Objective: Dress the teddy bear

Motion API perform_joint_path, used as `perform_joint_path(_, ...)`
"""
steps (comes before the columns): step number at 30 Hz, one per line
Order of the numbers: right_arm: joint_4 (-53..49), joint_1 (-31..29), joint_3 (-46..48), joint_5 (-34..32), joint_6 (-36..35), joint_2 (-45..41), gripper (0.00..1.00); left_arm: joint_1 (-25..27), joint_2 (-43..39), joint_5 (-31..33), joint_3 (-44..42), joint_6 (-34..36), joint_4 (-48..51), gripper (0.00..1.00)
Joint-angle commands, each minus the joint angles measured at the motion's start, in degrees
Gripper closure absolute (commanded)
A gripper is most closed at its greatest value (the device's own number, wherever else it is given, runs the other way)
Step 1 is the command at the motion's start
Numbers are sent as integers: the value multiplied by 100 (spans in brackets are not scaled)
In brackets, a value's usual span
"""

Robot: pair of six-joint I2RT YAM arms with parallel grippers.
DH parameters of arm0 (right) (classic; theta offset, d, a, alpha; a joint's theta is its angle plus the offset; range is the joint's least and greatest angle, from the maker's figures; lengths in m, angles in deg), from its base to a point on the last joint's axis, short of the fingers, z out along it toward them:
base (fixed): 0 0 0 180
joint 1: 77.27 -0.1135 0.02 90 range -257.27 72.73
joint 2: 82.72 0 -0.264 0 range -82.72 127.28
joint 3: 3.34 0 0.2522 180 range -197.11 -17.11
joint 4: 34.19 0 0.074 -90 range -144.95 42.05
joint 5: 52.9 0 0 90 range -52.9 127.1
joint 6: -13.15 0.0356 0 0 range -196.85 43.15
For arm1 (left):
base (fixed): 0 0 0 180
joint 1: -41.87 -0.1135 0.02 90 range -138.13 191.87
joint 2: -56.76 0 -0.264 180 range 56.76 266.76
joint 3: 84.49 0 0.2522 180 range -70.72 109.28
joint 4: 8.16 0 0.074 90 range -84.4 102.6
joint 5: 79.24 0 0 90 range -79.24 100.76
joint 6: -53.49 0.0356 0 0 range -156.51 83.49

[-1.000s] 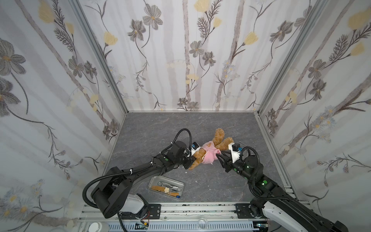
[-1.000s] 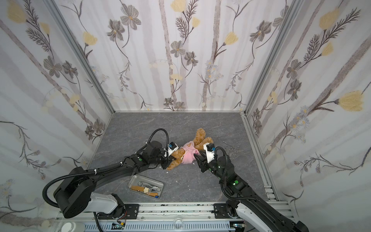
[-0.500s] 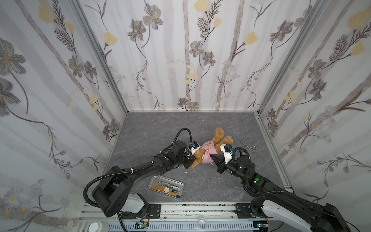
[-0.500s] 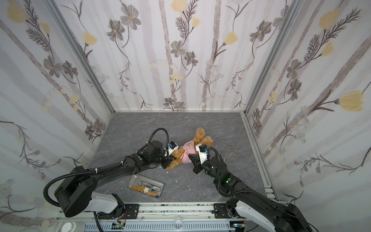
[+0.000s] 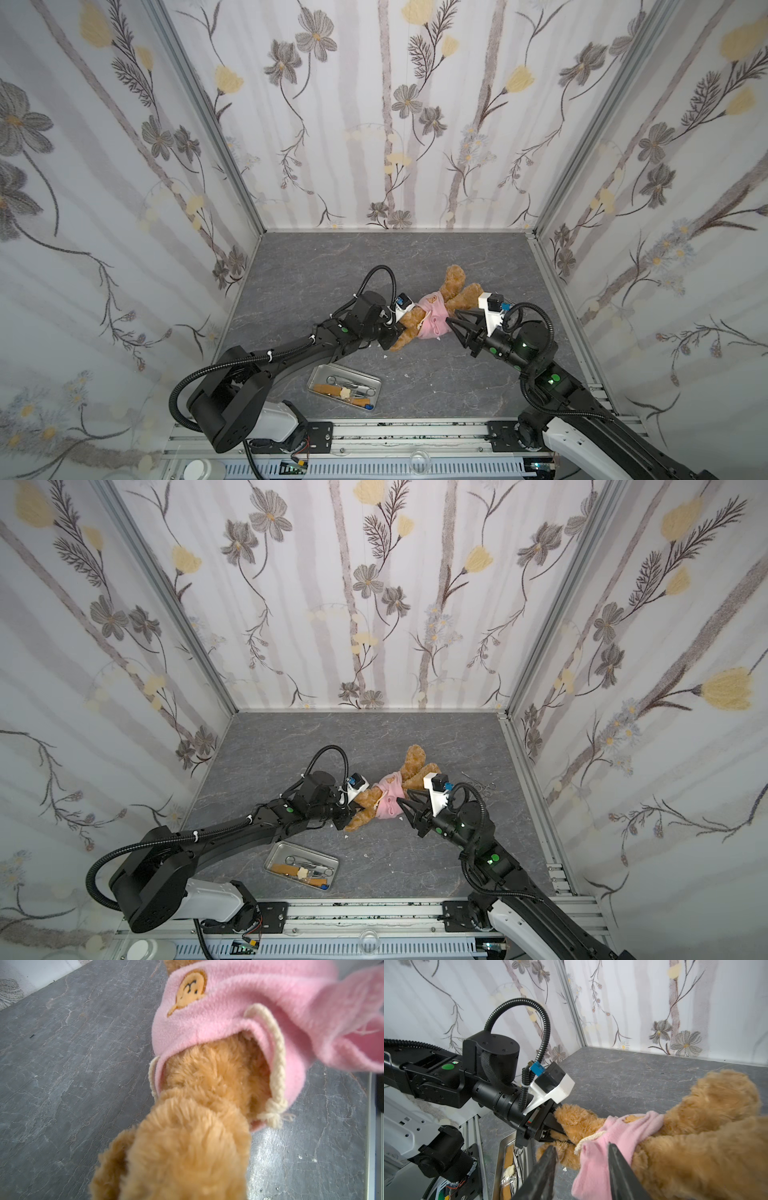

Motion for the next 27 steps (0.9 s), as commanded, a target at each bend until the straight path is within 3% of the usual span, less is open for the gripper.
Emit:
perform_joint_path(1,-506,512,25,845,249,-51,66,-9,-73,-295,-18,220,-263,100)
perform_joint_path(7,-714,645,37,1113,68,347,81,-5,-101,-385,-8,259,-271,100)
perform_joint_path(16,-248,644,566,821,169,211,70,-9,-186,-460,-8,224,-271,100)
perform_joint_path(24,332,627,614,995,41,519,69,-9,-235,-561,-20,206,-263,100)
perform_joint_path(27,484,583,560,1027,17,724,75,-9,-242,-571,-25,198,-263,100)
